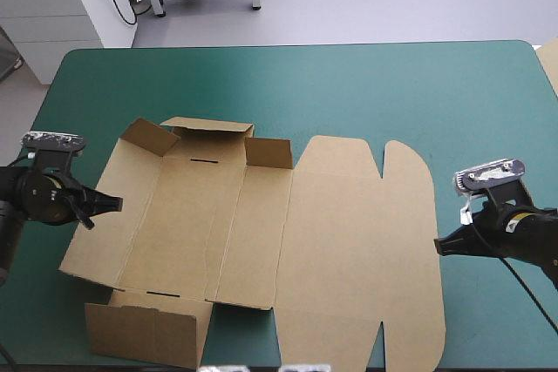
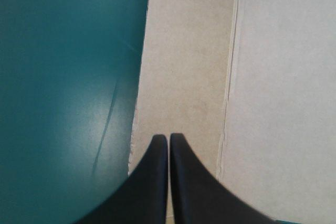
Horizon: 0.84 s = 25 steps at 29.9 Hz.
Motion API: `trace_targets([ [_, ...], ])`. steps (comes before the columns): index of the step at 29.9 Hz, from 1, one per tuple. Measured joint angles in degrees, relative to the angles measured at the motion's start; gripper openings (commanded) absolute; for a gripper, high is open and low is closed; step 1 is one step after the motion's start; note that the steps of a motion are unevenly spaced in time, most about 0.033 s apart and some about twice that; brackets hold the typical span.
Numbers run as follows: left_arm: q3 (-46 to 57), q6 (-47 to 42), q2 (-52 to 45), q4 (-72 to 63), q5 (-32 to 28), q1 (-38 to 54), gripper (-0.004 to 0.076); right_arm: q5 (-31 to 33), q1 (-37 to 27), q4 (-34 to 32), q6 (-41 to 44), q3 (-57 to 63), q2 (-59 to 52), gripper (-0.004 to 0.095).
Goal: Fold the box
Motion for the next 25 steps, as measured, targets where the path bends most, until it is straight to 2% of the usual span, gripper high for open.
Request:
trace_targets([
  [6,-0.05,13.43,3.56,-15.85,0.42,15.35,-0.0007,-4.66,0.0,-0.15,1.99,5.45,0.0,-0.0021],
  [10,-0.05,20.79,4.44,-22.53,1.78,21.9,-0.0007,-8.6,0.0,-0.15,3.65,8.11,0.0,-0.0021],
  [21,-0.05,23.67,4.44,-24.61,1.47,23.82,0.0011,-11.44,0.0,-0.15,4.18,8.3,0.0,-0.0021],
  [25,-0.05,24.97,4.44,-24.61,1.01,23.82,0.0133,-11.75,0.0,-0.15,3.92,8.3,0.0,-0.0021],
])
